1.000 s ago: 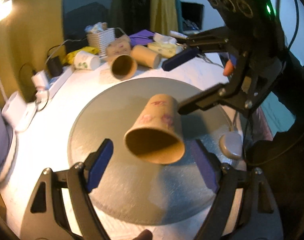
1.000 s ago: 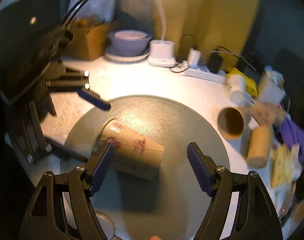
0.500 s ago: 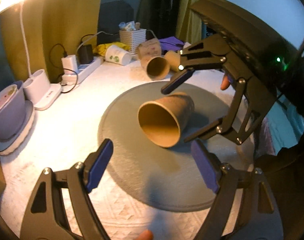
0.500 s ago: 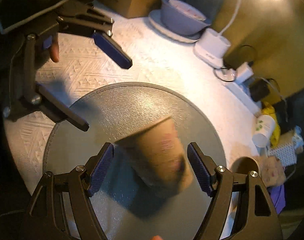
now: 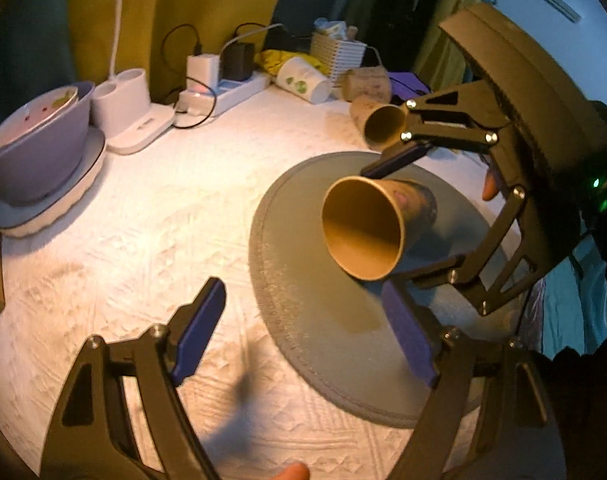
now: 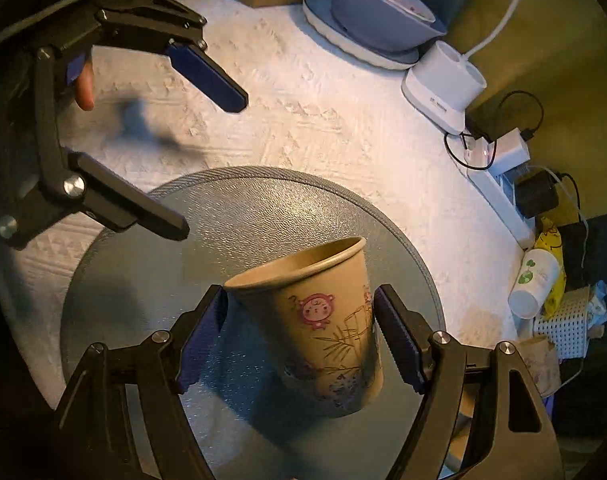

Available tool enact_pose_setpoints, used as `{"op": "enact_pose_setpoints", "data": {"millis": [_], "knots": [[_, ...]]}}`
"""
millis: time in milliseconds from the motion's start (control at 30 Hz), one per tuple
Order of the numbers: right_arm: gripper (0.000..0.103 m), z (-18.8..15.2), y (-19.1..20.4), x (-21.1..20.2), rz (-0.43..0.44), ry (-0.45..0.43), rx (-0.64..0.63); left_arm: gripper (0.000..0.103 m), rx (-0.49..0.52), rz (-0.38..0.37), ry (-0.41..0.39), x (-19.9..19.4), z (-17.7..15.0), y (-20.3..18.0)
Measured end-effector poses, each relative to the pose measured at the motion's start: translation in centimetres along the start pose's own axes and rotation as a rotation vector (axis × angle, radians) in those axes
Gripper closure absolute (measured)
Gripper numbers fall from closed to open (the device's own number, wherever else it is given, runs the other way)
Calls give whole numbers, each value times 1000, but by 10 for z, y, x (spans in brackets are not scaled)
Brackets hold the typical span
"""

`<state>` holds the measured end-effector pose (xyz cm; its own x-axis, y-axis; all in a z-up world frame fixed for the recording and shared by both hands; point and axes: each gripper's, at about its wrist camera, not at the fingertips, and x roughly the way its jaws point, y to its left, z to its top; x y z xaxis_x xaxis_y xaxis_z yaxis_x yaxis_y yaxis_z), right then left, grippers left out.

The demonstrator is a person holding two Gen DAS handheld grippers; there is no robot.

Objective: Flip cup upright
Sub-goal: 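Grasp the cup body with the right gripper while the left gripper holds it, then rotate the cup rim-up with the right gripper while the left gripper releases and withdraws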

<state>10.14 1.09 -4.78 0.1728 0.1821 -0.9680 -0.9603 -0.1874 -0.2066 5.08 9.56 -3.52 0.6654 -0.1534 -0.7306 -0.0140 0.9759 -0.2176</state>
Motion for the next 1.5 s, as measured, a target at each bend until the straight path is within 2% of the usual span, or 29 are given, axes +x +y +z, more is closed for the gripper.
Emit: {"op": "enact_pose_setpoints", "data": {"millis": [133,200,433,600,633,800,1000,1133,1233,1500], "knots": [[25,4,-1,9,-11,36,-19,21,-13,9,1,1,0,1],[29,6,-3,13,-19,45,-9,21,-16,18,6,2,-1,1],[32,1,-12,7,-29,5,76,21,-33,38,5,7,-1,3],[32,-15,-26,-13,-37,-91,238,21,-51,36,-29,1,0,5],[32,-21,-28,-16,-137,-176,357,21,-57,36,-33,1,0,6],[32,-51,-35,-29,-105,-343,572,21,-94,13,-60,-3,-1,11],[32,-84,-39,-39,-64,-553,775,21,-82,-19,-108,-10,3,4],[32,-101,-38,-40,-1,-620,863,21,-65,-32,-108,-8,3,-1],[32,-113,-37,-39,13,-652,919,21,-54,-40,-108,-6,2,-4],[30,-128,-25,-37,11,-643,934,21,-35,-60,-130,-9,3,-9]]}}
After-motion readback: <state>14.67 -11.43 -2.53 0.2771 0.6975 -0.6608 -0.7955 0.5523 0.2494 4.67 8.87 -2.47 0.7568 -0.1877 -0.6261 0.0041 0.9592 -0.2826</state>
